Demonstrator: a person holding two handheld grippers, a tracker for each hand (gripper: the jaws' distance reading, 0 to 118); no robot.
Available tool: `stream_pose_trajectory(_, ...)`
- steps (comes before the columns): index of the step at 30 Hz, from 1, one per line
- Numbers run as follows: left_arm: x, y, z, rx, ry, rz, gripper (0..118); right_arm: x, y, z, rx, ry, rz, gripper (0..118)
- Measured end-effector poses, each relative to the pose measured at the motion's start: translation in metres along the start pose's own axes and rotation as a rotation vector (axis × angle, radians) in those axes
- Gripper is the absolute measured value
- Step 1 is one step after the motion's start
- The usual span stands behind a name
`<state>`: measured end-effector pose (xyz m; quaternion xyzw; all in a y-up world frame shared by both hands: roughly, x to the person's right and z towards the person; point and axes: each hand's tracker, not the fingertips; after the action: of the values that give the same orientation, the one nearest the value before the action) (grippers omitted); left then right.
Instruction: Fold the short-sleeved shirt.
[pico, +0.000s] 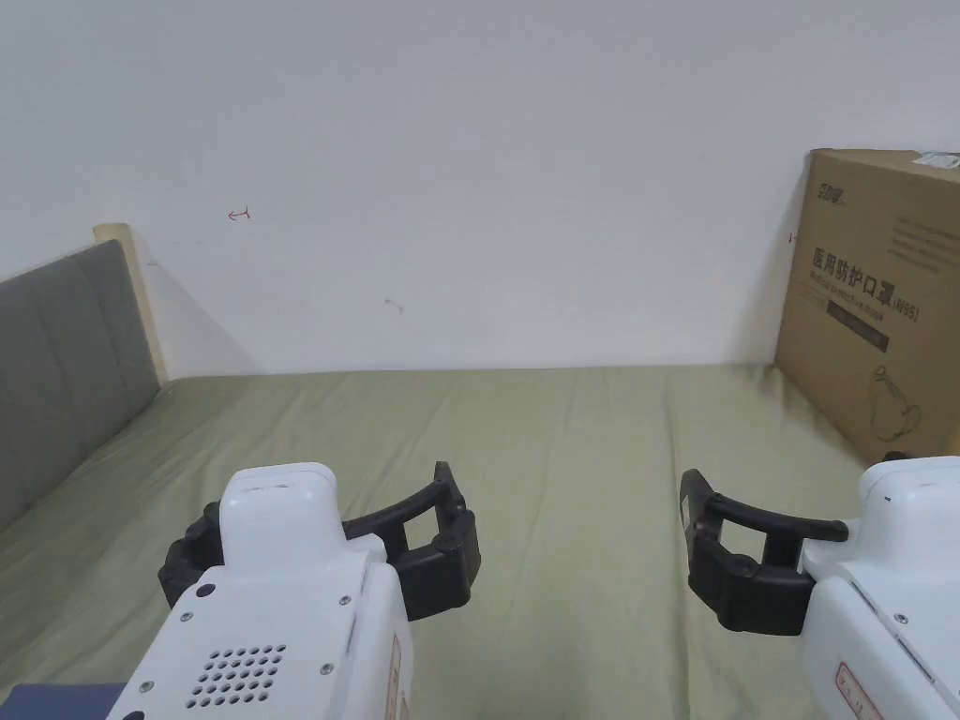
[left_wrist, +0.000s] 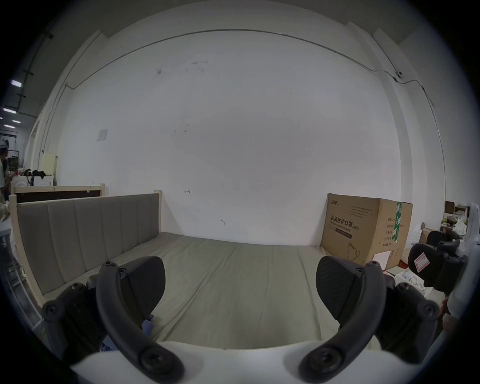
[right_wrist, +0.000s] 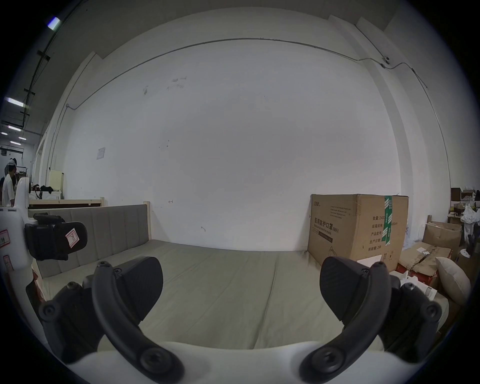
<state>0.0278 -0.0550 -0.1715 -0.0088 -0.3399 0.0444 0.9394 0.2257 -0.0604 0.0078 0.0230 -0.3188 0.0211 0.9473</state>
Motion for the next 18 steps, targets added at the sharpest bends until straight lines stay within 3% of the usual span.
stream_pose_trajectory(18,0.013,-0.006,-0.001,-0.033,0.029,-0.028,116,0.003,-0.007,0.0,-0.023,0.008,-0.035,118)
